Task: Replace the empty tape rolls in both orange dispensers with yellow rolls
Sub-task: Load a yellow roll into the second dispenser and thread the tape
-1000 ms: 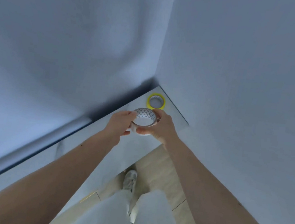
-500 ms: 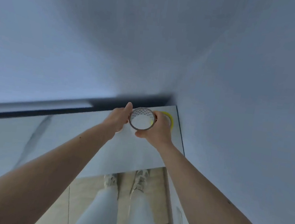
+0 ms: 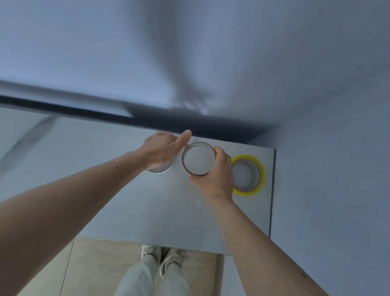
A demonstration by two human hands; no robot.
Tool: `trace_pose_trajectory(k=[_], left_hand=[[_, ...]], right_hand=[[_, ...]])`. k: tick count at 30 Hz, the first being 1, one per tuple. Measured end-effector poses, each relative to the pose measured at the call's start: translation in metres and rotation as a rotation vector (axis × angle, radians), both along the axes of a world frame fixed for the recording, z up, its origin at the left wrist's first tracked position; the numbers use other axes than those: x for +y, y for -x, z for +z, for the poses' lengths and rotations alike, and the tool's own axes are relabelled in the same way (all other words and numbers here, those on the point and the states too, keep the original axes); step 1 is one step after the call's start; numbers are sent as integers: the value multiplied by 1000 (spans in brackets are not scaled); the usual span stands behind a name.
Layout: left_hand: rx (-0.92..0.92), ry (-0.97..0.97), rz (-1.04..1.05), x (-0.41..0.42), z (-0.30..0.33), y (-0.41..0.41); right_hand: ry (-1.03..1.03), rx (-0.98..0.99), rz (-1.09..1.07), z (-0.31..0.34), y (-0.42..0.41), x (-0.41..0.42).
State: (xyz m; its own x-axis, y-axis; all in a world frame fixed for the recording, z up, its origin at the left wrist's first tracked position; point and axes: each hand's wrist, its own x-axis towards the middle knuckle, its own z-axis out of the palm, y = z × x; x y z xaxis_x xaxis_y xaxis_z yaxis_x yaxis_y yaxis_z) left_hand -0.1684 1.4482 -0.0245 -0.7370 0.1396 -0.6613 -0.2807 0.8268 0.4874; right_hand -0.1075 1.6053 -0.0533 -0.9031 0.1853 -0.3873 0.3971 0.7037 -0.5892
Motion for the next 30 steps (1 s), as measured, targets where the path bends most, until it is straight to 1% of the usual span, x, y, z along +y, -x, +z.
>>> trace_pose_trajectory(k=[4, 8, 11, 13, 15, 17, 18, 20, 23, 26, 30], left_hand=[[127, 106, -147, -2, -35, 2], [196, 134, -121, -6, -49, 4], [200, 162, -121, -4, -49, 4], [228, 166, -123, -2, -46, 2], [284, 118, -94, 1, -42, -1], [336, 37, -23, 7, -36, -4], [345, -5, 21, 11, -31, -7], [348, -81, 87, 20, -21, -13], [309, -162, 159, 33, -12, -25], [297, -200, 201, 43, -12, -35], [292, -206, 201, 52, -2, -44]], right_hand=[[-127, 61, 60, -23, 1, -2], [-241, 78, 121, -33, -1, -5], [-231, 55, 183, -30, -3, -4], [-185, 103, 170, -24, -7, 0], [-193, 188, 100, -18, -17, 9], [-262, 225, 14, -13, -29, 22], [-301, 205, -24, -11, -34, 29], [-364, 104, -68, -10, -42, 43], [-428, 13, -17, -10, -43, 56], [-470, -6, 58, -10, -41, 60], [-442, 18, 44, -7, -35, 60]])
